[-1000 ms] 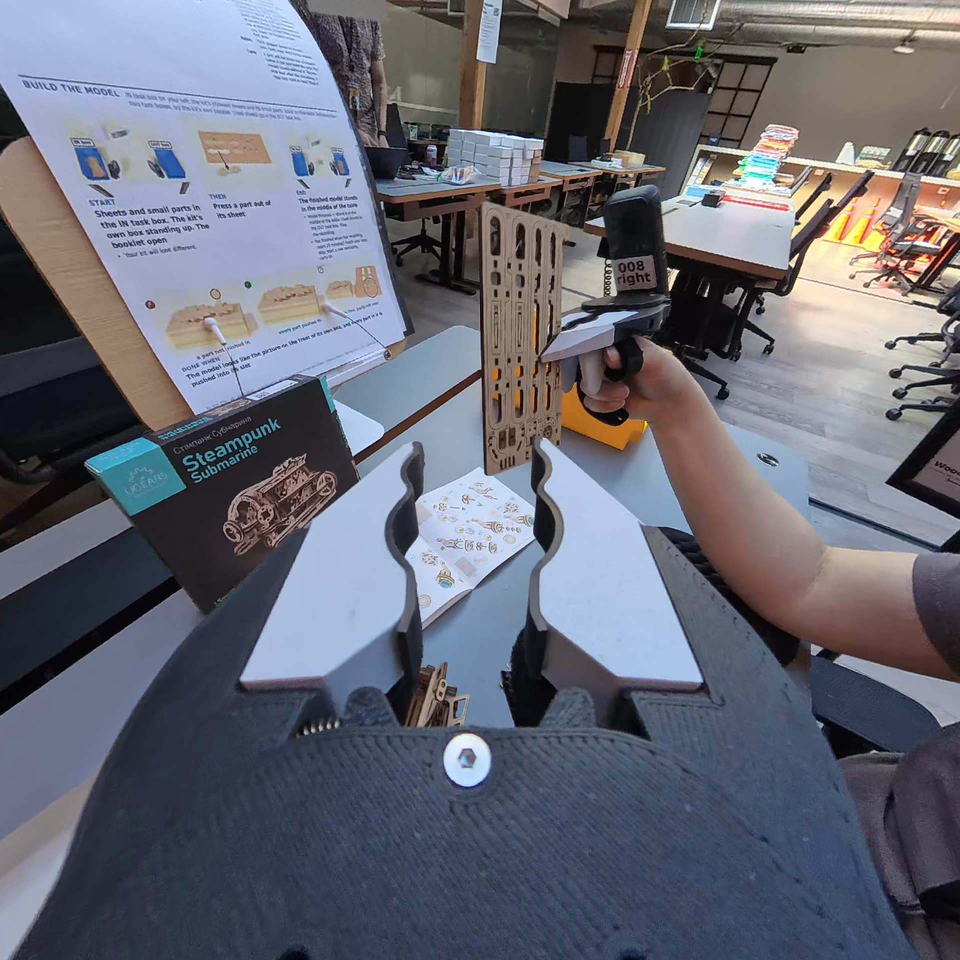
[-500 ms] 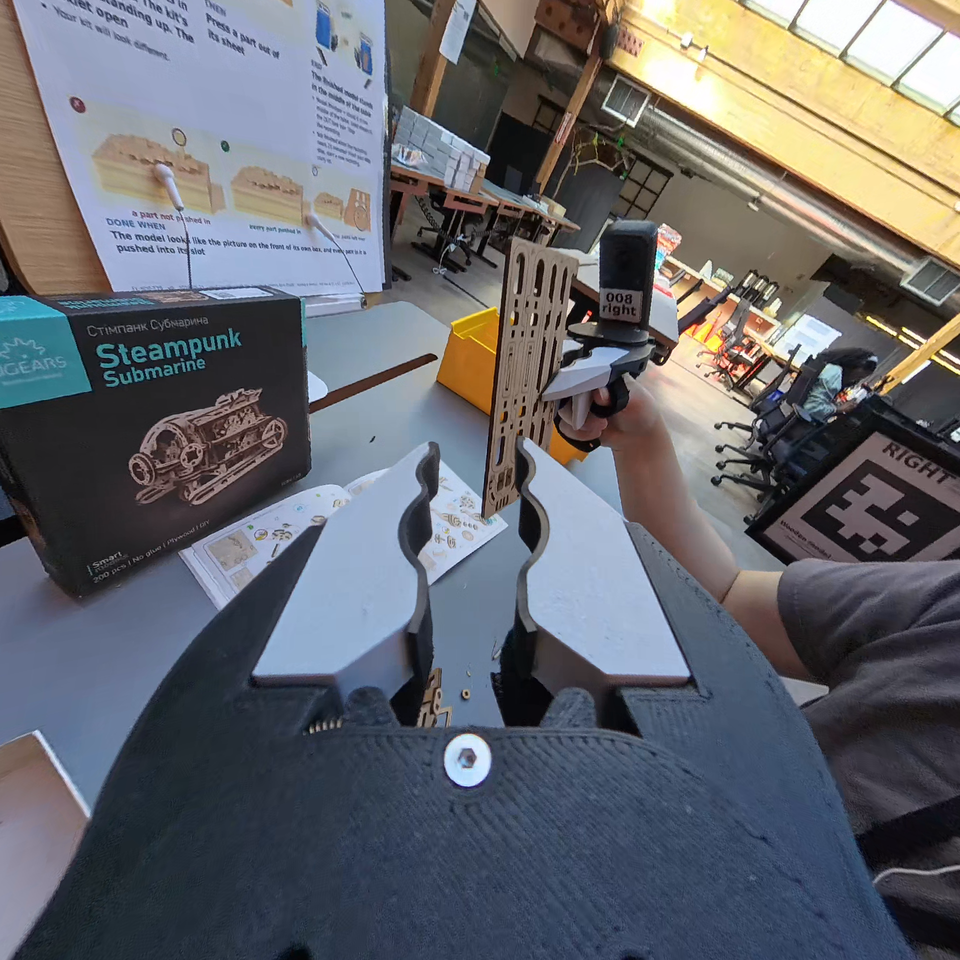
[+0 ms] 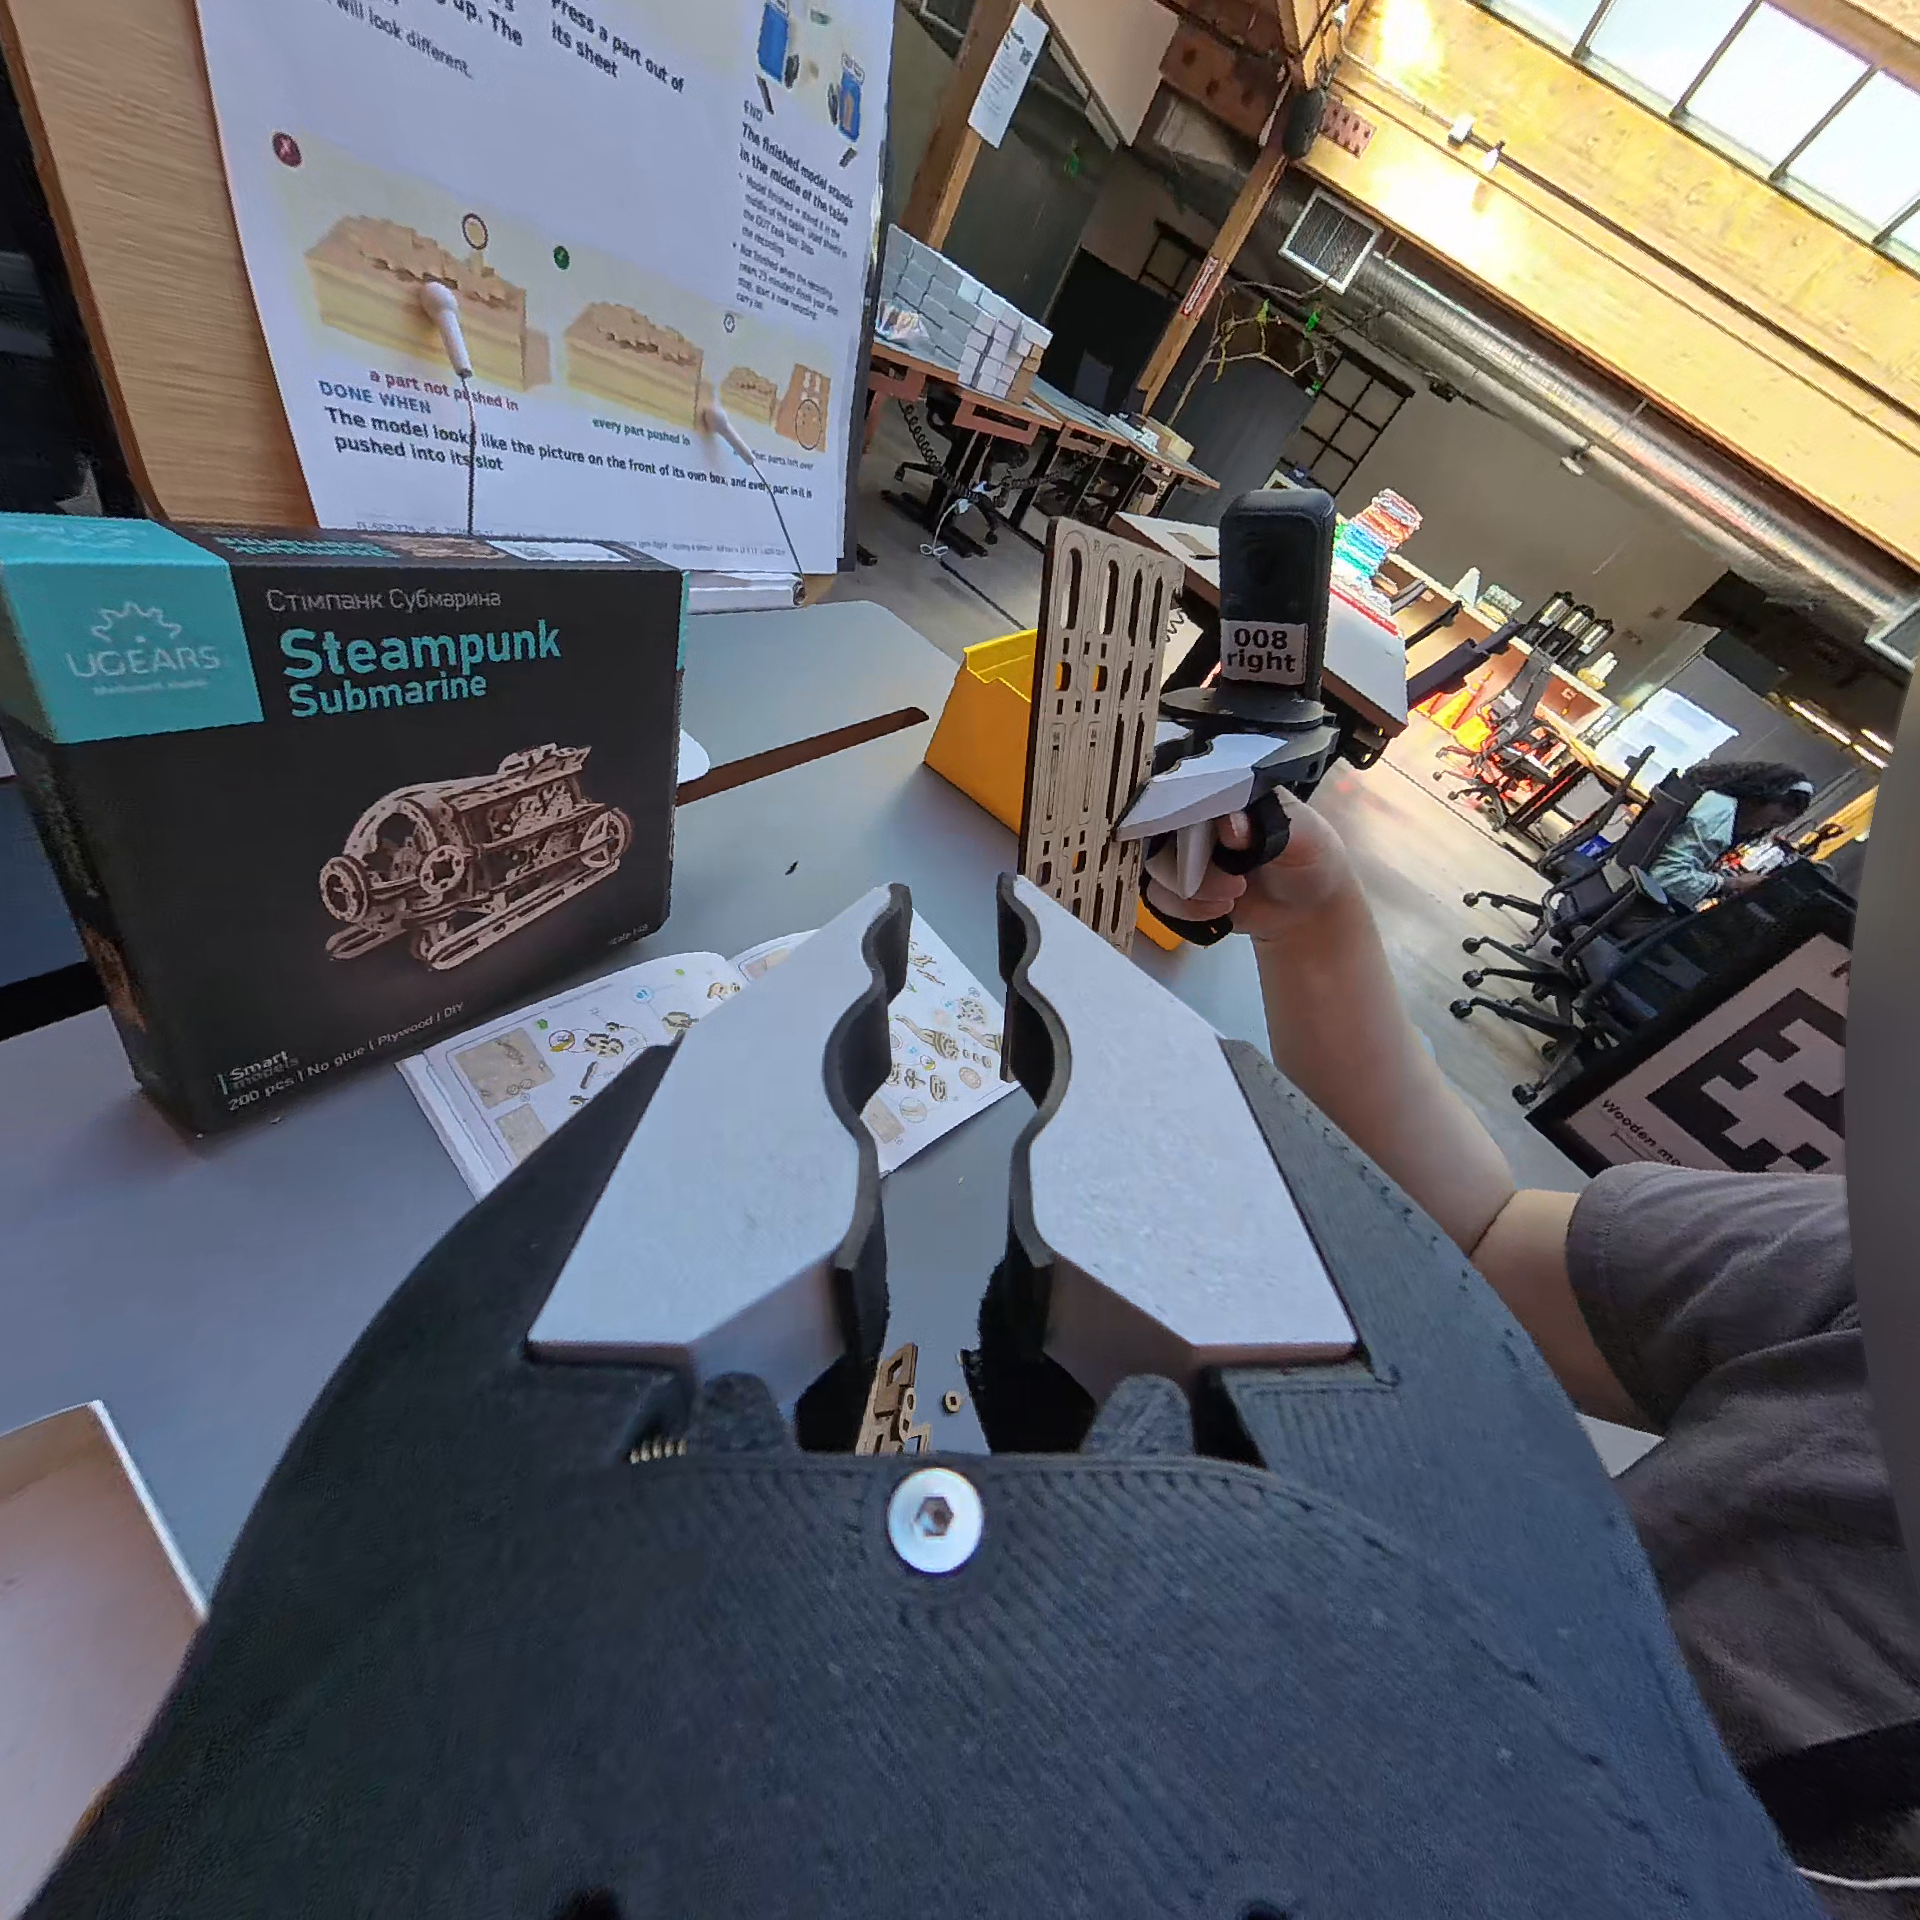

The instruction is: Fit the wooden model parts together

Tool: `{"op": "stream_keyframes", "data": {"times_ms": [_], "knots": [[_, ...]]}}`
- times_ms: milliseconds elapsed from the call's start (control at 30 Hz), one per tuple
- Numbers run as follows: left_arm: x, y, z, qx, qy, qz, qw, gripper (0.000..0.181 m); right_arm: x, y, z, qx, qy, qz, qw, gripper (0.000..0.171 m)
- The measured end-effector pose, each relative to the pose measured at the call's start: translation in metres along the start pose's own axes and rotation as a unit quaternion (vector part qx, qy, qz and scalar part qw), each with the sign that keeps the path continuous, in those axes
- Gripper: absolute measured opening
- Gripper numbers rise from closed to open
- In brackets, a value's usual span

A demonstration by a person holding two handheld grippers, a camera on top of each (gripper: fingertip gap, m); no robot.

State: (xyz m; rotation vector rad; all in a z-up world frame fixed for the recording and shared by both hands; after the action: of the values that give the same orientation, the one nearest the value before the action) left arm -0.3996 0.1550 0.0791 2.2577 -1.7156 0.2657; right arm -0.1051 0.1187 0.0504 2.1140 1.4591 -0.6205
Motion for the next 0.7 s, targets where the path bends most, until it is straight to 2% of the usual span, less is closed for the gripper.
{"op": "stream_keyframes", "data": {"times_ms": [300,567,633,700], "knots": [[-0.004,-0.007,0.007,-0.020,0.010,0.017,1.000,0.016,0.001,-0.004,0.000,-0.001,-0.022,-0.018,1.000,0.001],[0.028,-0.027,0.008,-0.018,-0.009,0.103,0.994,0.026,-0.034,-0.014,-0.004,-0.005,-0.011,-0.094,0.996,0.001],[0.036,-0.028,0.005,-0.007,-0.016,0.119,0.993,0.025,-0.040,-0.019,-0.003,-0.017,-0.006,-0.099,0.995,0.001],[0.043,-0.027,0.003,0.003,-0.016,0.146,0.989,0.015,-0.043,-0.023,-0.001,-0.031,-0.002,-0.101,0.994,0.001]]}}
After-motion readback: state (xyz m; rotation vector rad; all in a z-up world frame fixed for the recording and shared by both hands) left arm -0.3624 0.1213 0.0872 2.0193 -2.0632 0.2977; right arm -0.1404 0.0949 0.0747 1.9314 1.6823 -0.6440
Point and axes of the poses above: each gripper's, where its closed fingertips meet, y back along the fingers, z out of its underside, x = y × z across the jaws, the point moved 9 cm from there along y, back along the fingers, and after that the axes turned 9 degrees about -y, right-handed, at the moved point
